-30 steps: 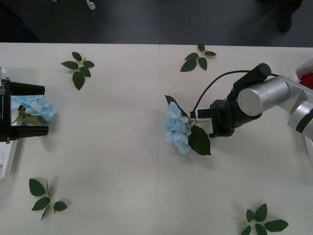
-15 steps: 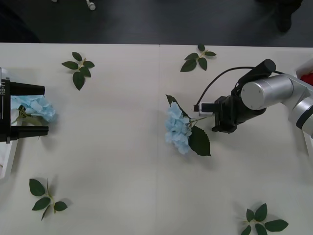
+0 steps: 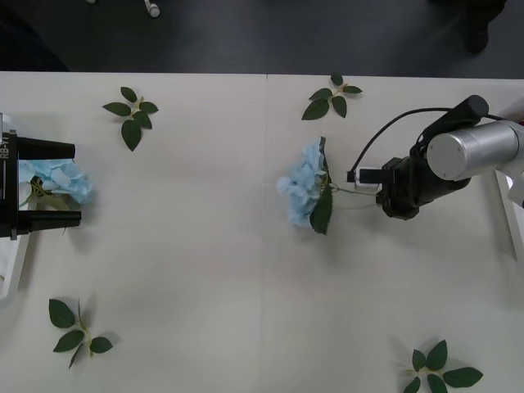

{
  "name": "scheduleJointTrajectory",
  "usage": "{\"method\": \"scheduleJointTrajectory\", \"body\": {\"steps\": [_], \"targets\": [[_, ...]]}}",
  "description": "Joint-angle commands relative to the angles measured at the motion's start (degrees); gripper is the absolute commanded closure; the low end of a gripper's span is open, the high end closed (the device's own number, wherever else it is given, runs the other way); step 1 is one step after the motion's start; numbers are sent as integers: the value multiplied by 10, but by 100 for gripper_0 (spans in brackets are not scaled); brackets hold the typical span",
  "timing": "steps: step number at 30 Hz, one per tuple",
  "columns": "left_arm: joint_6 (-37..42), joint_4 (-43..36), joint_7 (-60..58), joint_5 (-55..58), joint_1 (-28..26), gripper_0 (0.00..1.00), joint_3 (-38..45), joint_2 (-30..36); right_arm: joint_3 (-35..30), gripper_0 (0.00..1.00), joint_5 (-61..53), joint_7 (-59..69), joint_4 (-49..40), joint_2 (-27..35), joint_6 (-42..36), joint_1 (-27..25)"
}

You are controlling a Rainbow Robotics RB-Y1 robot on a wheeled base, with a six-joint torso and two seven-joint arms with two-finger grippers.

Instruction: Put the red flowers into the right box and the blue flowers into the left box

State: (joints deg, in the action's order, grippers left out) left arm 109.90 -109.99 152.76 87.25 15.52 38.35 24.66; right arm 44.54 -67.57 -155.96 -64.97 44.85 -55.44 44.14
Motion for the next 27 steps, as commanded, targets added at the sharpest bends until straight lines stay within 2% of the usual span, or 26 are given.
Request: {"method": "scheduleJointTrajectory", "body": {"steps": [1, 10, 14, 20, 27], "targets": [[1, -16, 12, -2, -6, 0, -6, 17, -7, 100, -16, 10, 1, 16, -3, -4], [1, -16, 12, -2, -6, 0, -6, 17, -28, 100, -172, 10, 1, 51, -31, -4], [1, -16, 12, -2, -6, 0, -6, 17, -60, 100, -222, 10, 1, 60, -57, -5], [1, -16, 12, -2, -6, 0, -6, 17, -142, 100, -303, 10, 1, 60, -95, -27], [1, -16, 12, -2, -6, 0, -6, 17, -177, 100, -420, 10, 1, 62, -95, -31]]}}
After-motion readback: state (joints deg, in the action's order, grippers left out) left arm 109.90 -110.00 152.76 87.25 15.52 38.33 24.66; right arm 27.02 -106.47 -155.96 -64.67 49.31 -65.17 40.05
